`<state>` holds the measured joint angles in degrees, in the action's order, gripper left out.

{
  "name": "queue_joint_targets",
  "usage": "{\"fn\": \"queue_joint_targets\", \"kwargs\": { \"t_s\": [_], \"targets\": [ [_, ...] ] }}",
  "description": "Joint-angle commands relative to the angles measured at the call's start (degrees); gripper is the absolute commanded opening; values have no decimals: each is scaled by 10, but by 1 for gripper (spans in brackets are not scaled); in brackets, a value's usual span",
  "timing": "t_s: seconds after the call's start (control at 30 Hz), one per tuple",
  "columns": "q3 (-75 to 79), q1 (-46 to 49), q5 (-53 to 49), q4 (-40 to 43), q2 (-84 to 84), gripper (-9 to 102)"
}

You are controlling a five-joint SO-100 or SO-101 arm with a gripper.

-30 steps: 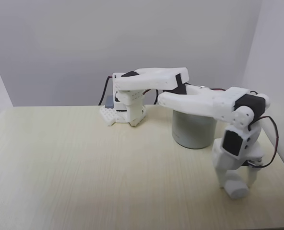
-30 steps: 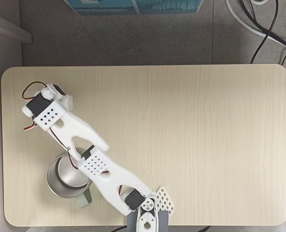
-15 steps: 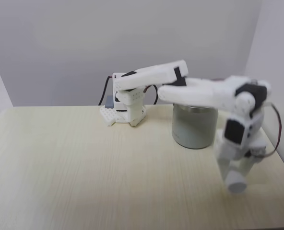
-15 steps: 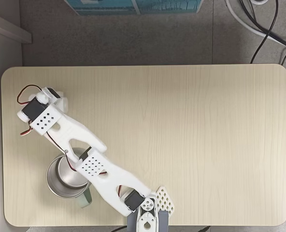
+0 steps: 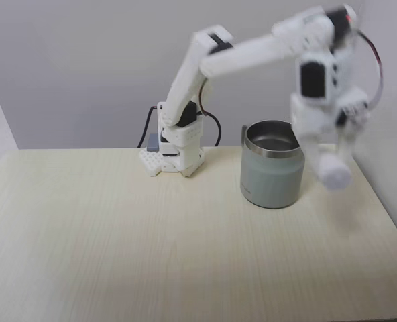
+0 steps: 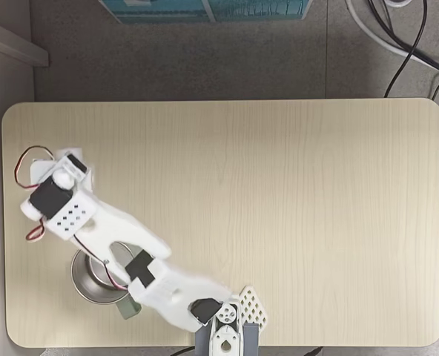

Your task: Grasp a dressing and put it in the cup.

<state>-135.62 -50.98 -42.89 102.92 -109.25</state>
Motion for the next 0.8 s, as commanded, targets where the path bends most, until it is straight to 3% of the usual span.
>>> {"fn": "queue_joint_targets", "kwargs": {
  "t_s": [0.0,0.37,0.77],
  "targets": [
    [83,-23,2,24,134,-1],
    [352,-108,1,25,425,-1],
    [487,-163,3,22,495,0]
  ]
}}
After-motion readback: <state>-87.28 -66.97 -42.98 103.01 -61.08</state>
